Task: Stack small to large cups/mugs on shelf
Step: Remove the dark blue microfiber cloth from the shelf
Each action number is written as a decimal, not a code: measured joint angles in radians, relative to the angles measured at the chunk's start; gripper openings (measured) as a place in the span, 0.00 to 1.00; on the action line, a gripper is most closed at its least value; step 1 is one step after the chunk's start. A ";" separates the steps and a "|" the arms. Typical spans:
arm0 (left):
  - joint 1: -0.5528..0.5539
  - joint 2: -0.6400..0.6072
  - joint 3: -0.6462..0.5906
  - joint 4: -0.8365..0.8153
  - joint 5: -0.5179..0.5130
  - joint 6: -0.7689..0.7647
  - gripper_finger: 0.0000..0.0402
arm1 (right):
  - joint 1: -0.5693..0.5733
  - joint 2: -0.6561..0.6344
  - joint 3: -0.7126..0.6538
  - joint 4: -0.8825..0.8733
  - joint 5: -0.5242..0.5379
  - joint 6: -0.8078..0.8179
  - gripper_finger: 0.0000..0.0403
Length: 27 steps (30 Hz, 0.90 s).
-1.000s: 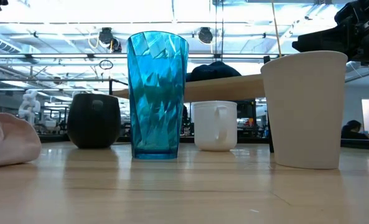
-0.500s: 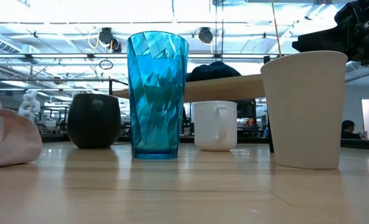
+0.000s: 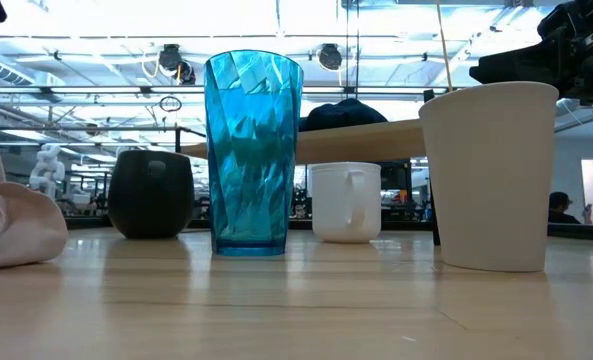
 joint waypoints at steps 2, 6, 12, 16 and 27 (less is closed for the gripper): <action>0.019 -0.011 0.000 0.006 -0.033 0.070 0.61 | 0.000 0.000 0.000 0.000 0.000 0.000 0.24; 0.051 -0.026 0.000 0.097 -0.183 0.356 0.59 | 0.000 0.000 0.000 0.001 0.000 0.000 0.24; 0.105 -0.025 0.001 0.417 -0.361 0.959 0.55 | 0.000 0.000 0.000 0.026 0.000 0.000 0.24; 0.132 -0.025 0.001 0.534 -0.369 1.244 0.55 | 0.000 0.000 0.000 0.091 0.000 0.000 0.24; 0.185 -0.024 0.001 0.503 -0.377 1.280 0.54 | 0.000 0.045 0.079 0.151 0.003 -0.117 0.24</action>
